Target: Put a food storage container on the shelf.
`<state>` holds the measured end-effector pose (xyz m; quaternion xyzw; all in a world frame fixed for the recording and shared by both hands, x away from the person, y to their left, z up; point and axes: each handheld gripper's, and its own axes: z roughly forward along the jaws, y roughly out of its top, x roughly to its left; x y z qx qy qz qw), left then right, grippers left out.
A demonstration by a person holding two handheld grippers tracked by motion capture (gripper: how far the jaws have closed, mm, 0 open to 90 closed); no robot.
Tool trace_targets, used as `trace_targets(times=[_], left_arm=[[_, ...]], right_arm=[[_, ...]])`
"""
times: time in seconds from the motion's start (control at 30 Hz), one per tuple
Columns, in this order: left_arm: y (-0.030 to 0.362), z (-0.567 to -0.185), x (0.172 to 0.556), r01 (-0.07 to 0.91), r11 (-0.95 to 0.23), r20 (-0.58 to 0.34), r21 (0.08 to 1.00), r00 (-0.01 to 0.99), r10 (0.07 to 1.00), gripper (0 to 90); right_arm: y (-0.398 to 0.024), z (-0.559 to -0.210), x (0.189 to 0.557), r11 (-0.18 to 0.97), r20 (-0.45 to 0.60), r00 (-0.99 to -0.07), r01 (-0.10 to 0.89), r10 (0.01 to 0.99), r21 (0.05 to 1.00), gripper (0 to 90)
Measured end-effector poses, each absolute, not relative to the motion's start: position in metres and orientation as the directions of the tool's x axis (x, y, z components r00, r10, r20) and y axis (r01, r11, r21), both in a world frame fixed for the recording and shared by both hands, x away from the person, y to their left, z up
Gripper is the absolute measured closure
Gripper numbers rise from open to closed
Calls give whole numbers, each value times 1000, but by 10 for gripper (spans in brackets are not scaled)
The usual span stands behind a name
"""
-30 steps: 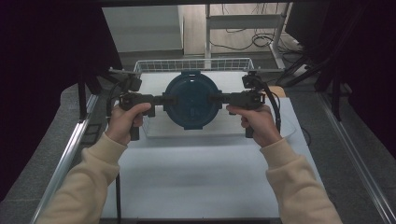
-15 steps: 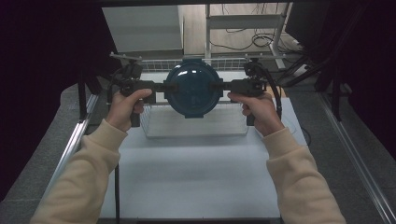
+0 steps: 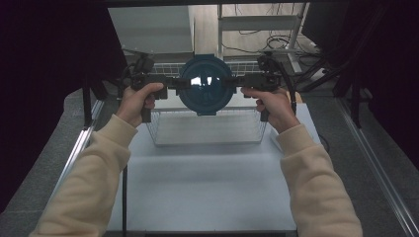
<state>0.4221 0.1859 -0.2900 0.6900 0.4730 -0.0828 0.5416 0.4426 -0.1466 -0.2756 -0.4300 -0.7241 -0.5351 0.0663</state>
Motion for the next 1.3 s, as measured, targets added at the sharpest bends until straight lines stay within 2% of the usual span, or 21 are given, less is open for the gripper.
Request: trace_targets(times=[0.57,0.9,1.3], left_arm=[[188,-299,440,776,44,-656,630,500,565,427],[188,-310,455,806,43,-681,590,468,564,426],[189,-317,472,828,98,-728,551,420,543,419]], right_arm=[[-145,-285,464,57,588,-597,727,546,685,438],[-144,-296,479,46,616,-549,766,566,641,432],[-145,-301,497,10,664,-499,803,557,595,424]])
